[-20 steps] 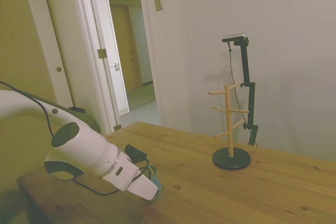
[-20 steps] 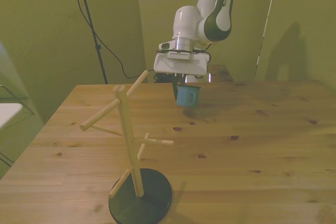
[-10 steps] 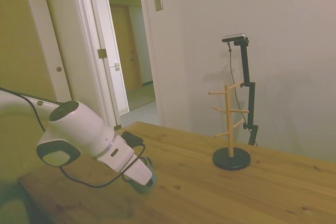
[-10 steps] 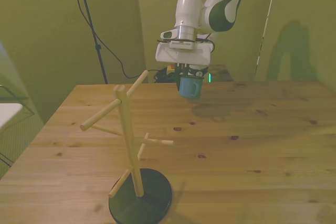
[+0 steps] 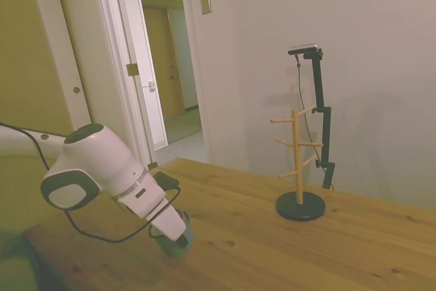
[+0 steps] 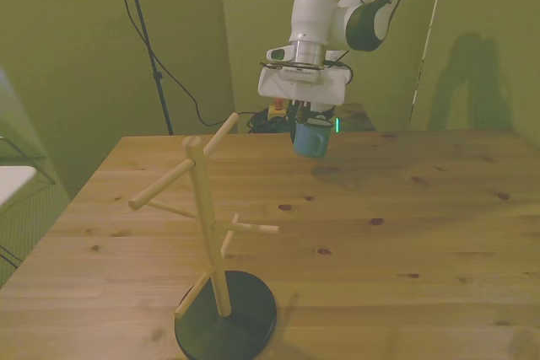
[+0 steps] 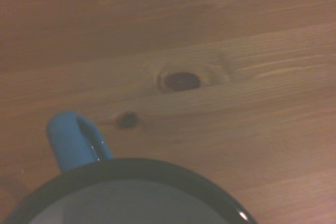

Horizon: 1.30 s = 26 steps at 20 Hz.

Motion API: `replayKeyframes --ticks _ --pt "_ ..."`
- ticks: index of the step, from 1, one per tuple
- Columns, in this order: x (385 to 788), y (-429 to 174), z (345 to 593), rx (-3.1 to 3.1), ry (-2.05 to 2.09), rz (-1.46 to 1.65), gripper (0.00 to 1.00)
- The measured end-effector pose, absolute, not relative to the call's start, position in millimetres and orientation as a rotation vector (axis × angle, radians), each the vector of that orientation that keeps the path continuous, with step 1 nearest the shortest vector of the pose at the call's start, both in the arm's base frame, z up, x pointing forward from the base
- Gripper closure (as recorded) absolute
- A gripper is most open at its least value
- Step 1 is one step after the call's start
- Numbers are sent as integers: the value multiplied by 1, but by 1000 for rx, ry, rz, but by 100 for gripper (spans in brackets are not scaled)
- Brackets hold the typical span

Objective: Unload the mug

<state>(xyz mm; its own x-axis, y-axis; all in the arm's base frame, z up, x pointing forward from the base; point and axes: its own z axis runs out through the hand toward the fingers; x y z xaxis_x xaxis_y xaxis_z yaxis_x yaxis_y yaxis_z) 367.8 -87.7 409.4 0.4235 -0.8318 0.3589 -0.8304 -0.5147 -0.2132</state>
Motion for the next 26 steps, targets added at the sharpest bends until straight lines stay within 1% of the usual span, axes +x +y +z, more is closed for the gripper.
replayKeyframes --ticks 4,10,17,20,25,26 --pt "384 -75 414 -2662 1604 -627 100" --pt "410 -74 414 -2672 1643 -590 100" --pt "450 -79 397 -2676 1698 -552 100" --pt "458 -83 389 -2673 1699 -533 100" --pt "464 -84 387 -2670 1696 -532 100" --pt "465 -84 387 -2670 1696 -535 0"
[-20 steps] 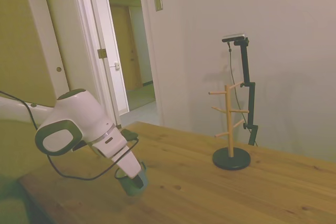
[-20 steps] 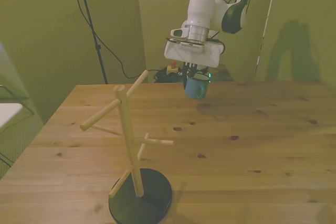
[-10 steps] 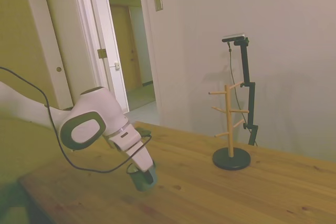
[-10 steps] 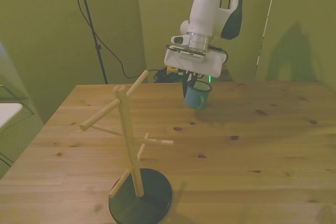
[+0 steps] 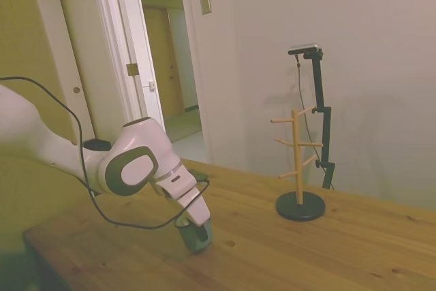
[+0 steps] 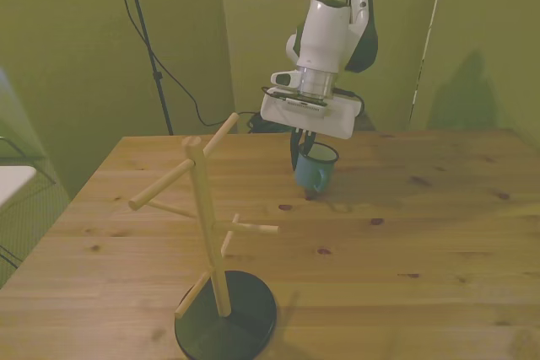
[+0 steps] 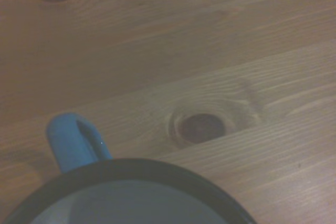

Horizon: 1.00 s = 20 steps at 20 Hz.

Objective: Unload the mug

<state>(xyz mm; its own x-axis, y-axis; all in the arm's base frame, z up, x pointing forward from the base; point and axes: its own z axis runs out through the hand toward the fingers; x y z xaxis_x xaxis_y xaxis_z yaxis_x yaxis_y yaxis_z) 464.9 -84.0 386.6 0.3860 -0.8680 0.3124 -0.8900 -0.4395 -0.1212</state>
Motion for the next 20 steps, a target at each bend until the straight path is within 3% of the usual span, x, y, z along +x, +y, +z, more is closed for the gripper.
replayKeyframes --ticks 20 --pt "478 -88 394 2576 -1630 529 0"
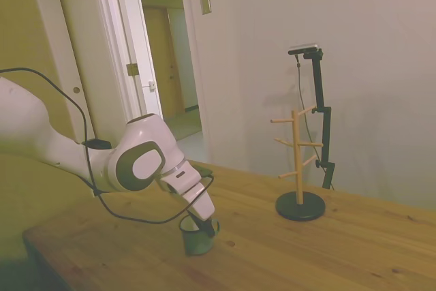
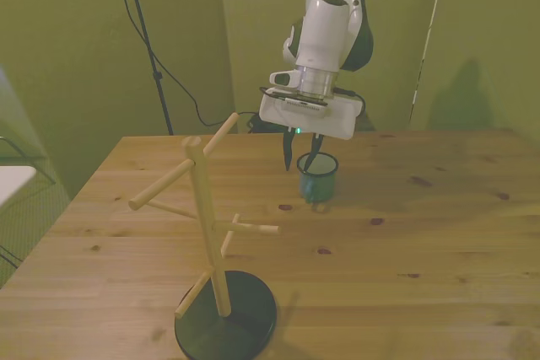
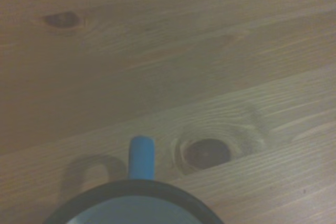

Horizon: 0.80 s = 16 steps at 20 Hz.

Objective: Unload the mug

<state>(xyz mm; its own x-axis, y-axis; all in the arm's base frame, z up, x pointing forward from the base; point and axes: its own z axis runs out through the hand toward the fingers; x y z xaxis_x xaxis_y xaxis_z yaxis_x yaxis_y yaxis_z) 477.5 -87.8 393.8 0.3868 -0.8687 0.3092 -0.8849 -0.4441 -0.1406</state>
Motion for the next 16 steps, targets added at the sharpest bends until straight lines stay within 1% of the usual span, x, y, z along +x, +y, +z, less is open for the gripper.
replayKeyframes --ticks 5,16 --pt "470 -98 395 2610 -1602 585 0" --pt "426 -115 398 2835 -1413 762 0"
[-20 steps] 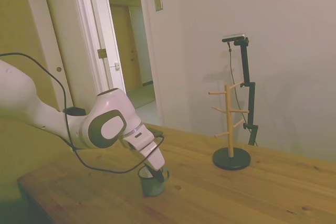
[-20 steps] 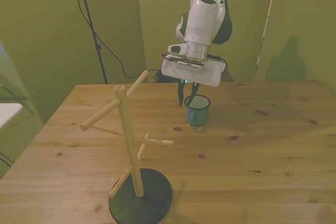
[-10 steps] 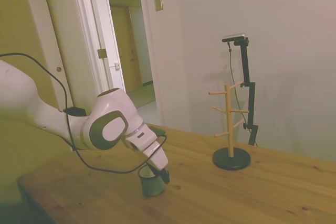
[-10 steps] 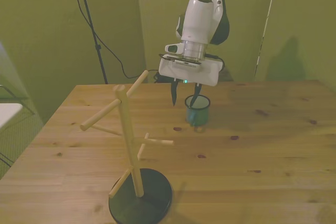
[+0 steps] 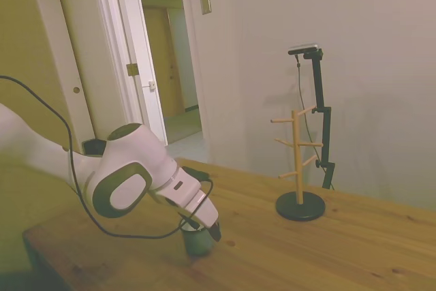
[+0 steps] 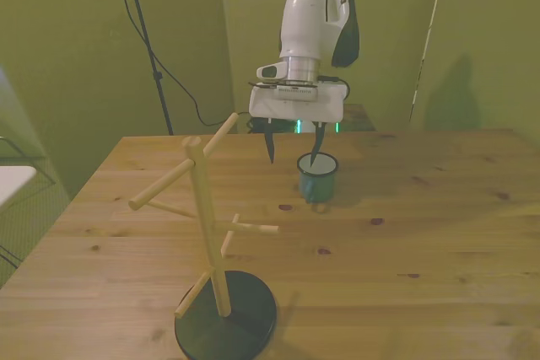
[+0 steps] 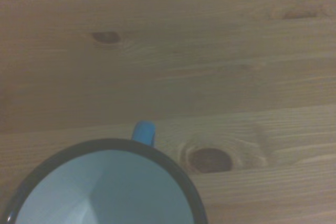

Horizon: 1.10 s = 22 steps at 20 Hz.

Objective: Unload the mug

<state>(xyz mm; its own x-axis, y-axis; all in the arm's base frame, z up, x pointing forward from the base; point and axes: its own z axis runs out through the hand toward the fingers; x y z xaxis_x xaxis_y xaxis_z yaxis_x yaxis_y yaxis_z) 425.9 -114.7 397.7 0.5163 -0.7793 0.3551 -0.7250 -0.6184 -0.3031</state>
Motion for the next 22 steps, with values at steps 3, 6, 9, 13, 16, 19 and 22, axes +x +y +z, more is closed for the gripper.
replayKeyframes --ticks 3,6,9,13,16,19,22 --pt "414 -119 401 -2621 1266 -717 0" --pt "404 -124 404 -2614 1230 -729 0" --pt "393 -130 410 -2588 1199 -746 0" --pt "382 -140 417 -2563 1157 -765 0" --pt "379 -146 419 -2571 1135 -763 0" --pt "368 -158 430 -2523 1106 -776 0" --pt "367 -159 424 -2540 1106 -730 0"
